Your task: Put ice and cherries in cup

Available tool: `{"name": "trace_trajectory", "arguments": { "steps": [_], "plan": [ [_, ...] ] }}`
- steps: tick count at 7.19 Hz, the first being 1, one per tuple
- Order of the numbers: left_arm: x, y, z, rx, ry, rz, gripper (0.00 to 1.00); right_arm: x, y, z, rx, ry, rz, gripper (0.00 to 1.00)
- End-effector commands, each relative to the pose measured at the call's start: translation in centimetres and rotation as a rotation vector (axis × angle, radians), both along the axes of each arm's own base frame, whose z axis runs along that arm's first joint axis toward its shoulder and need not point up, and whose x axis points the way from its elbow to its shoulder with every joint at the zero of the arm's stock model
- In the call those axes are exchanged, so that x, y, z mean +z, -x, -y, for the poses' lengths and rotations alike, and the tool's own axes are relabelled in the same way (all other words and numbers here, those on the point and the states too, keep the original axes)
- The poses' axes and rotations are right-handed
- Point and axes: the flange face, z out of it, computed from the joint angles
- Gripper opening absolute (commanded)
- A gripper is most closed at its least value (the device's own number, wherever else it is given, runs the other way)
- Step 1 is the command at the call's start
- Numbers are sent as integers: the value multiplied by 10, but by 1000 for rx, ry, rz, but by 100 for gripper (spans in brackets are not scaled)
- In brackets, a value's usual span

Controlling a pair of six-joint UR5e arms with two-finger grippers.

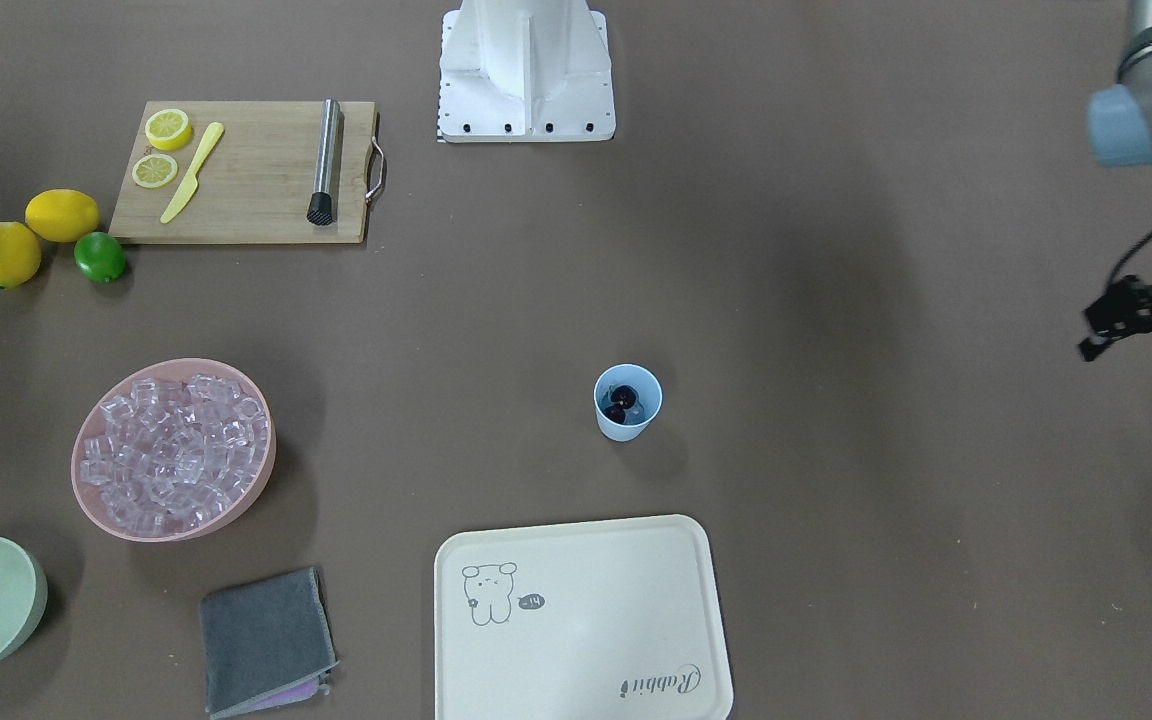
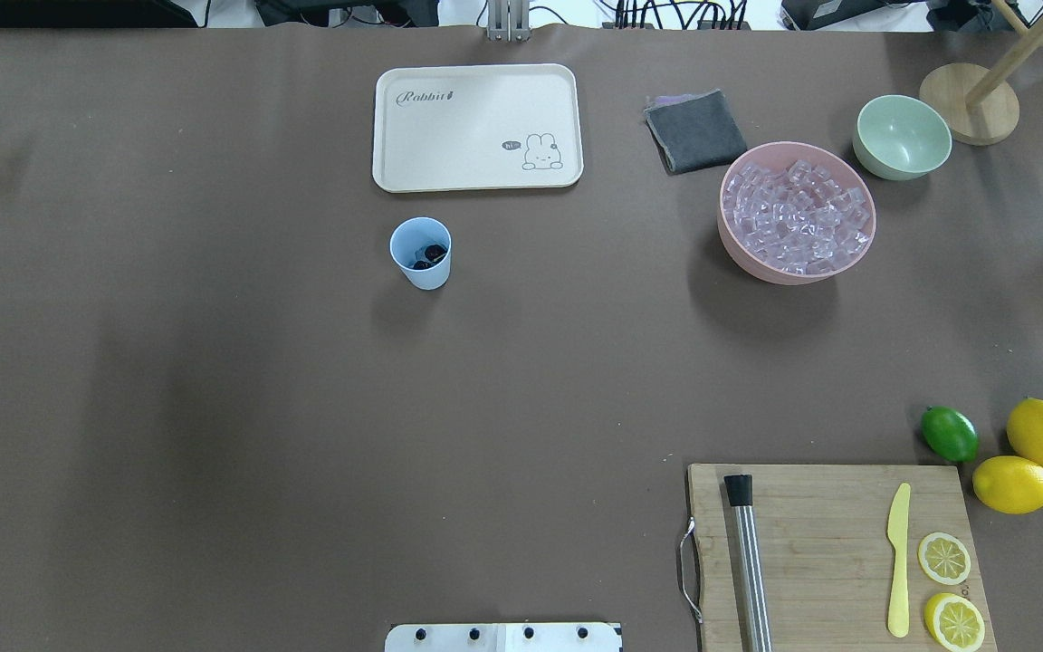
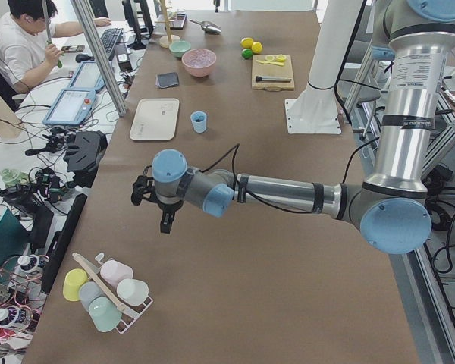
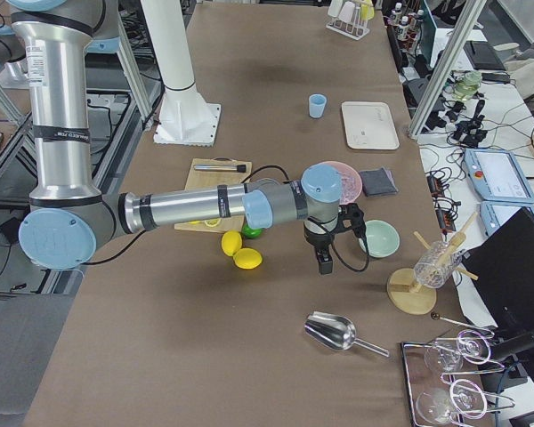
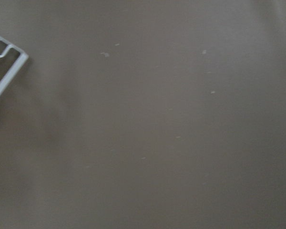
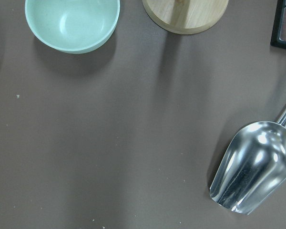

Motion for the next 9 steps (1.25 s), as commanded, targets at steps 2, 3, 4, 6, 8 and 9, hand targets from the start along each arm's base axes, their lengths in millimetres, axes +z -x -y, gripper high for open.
{"name": "trace_trajectory", "arguments": {
  "steps": [2, 3, 4, 6, 8, 9],
  "plan": [
    [31, 35, -22, 10, -27, 0, 97, 5, 0, -4, -1, 7, 2, 99],
    [28, 34, -10, -1, -40, 71, 97, 7, 0, 1, 2, 12, -6, 99],
    [21, 39, 5, -22, -20, 144, 97, 6, 0, 4, 2, 6, -7, 99],
    [15, 44, 1, -33, -11, 170, 97, 3, 1, 9, 2, 3, -8, 99],
    [-4, 44, -1, -39, -22, 135, 97, 8, 9, 8, -15, 19, 0, 99],
    [-7, 45, 2, -45, -28, 153, 97, 21, 7, 2, -18, 34, -9, 99]
  ]
}}
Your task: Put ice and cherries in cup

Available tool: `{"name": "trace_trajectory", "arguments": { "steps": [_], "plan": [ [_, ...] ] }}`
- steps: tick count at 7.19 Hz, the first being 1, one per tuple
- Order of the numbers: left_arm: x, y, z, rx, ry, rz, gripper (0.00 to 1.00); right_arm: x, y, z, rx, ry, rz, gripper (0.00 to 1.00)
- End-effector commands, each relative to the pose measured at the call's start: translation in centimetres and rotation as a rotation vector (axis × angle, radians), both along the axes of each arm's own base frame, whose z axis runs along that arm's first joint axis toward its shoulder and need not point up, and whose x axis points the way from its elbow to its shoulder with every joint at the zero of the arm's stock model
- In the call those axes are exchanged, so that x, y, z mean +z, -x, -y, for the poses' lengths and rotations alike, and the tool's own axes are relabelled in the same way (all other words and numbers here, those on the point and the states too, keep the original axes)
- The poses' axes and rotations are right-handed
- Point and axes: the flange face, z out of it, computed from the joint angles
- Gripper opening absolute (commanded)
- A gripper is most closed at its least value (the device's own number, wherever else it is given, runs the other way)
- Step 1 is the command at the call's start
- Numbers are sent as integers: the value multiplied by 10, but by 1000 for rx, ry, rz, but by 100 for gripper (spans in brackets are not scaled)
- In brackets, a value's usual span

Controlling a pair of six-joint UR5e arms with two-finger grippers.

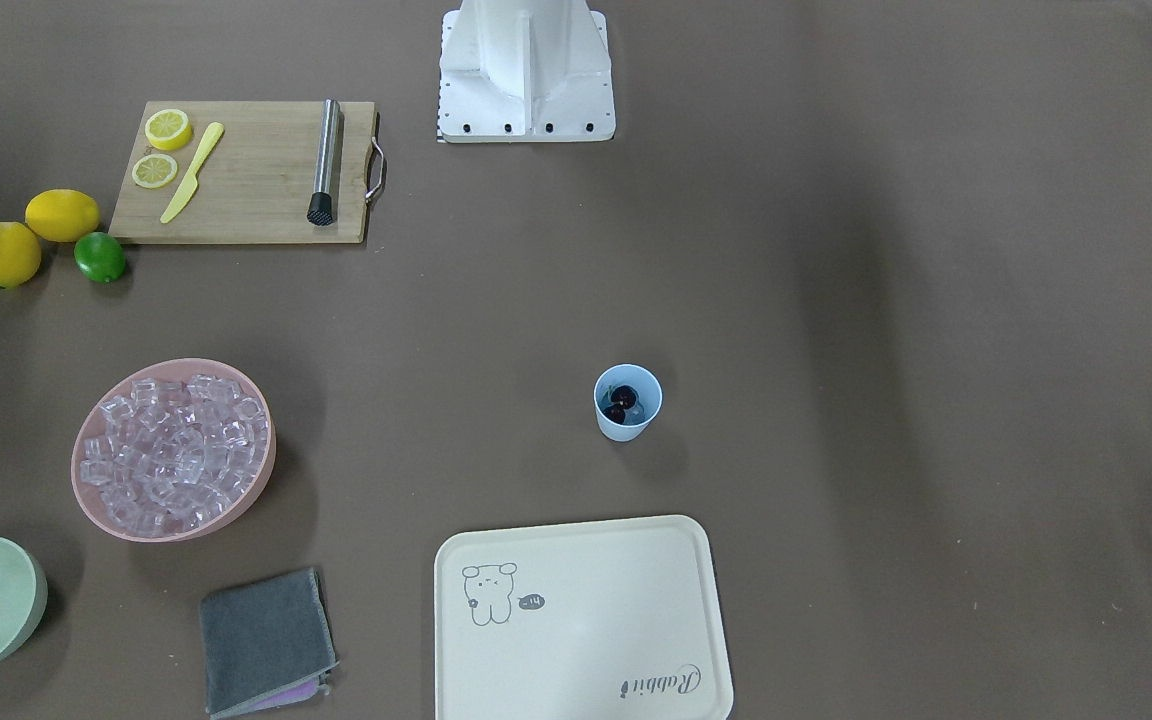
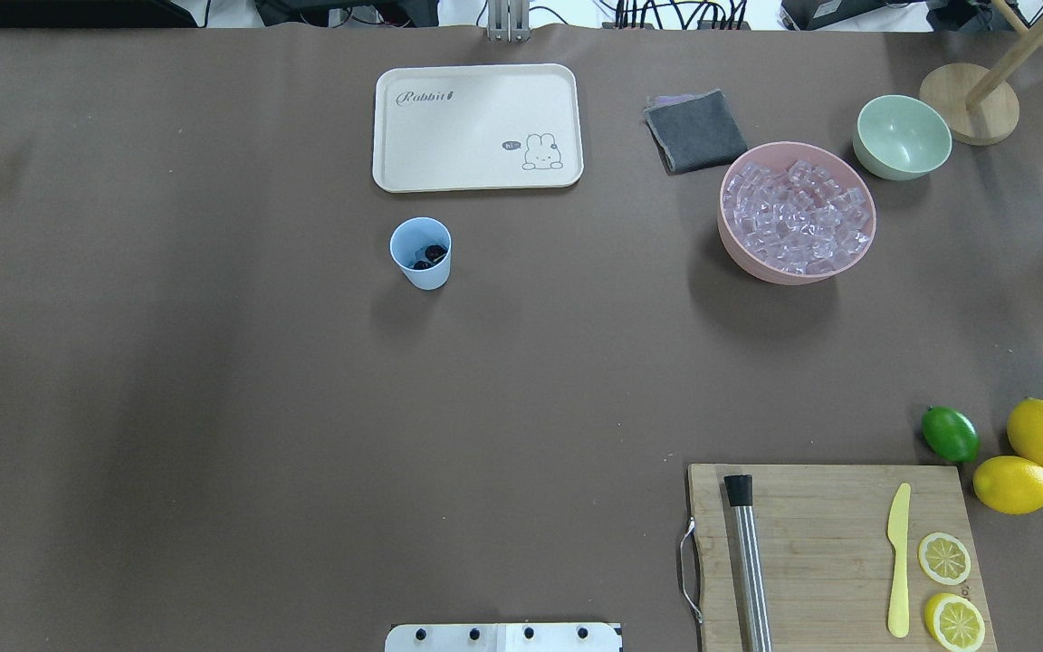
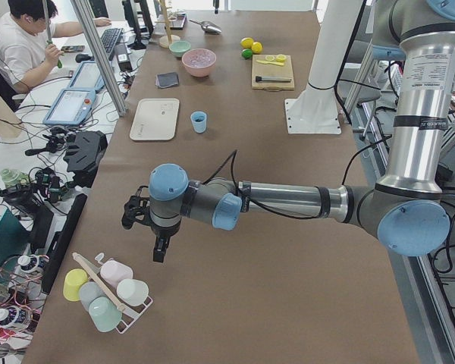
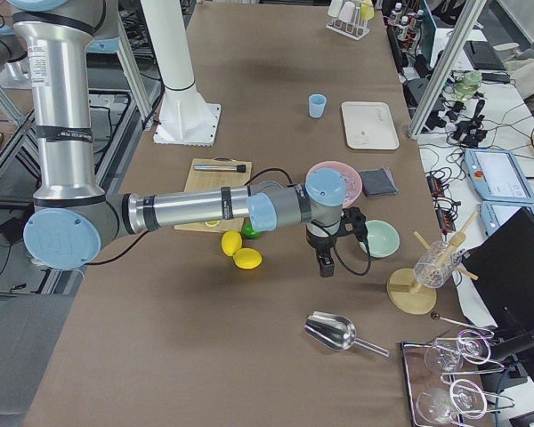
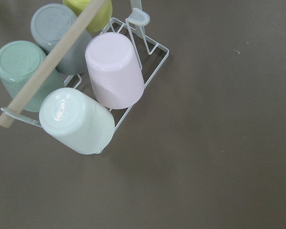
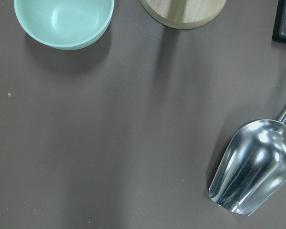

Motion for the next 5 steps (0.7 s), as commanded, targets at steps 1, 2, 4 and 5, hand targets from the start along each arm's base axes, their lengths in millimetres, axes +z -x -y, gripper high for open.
{"name": "trace_trajectory", "arguments": {
  "steps": [1, 2, 4, 5],
  "plan": [
    [-11, 1, 4, 0, -34, 13, 97, 4, 1, -3, -17, -10, 5, 99],
    [-24, 2, 2, -2, -68, 13, 97, -4, 2, 3, -17, -24, 5, 99],
    [-10, 2, -3, -5, -31, 21, 97, -9, 2, 7, -16, -30, 9, 99],
    [-12, 2, -7, -2, -18, 9, 97, -5, 1, 1, -16, -19, 19, 99]
  ]
}}
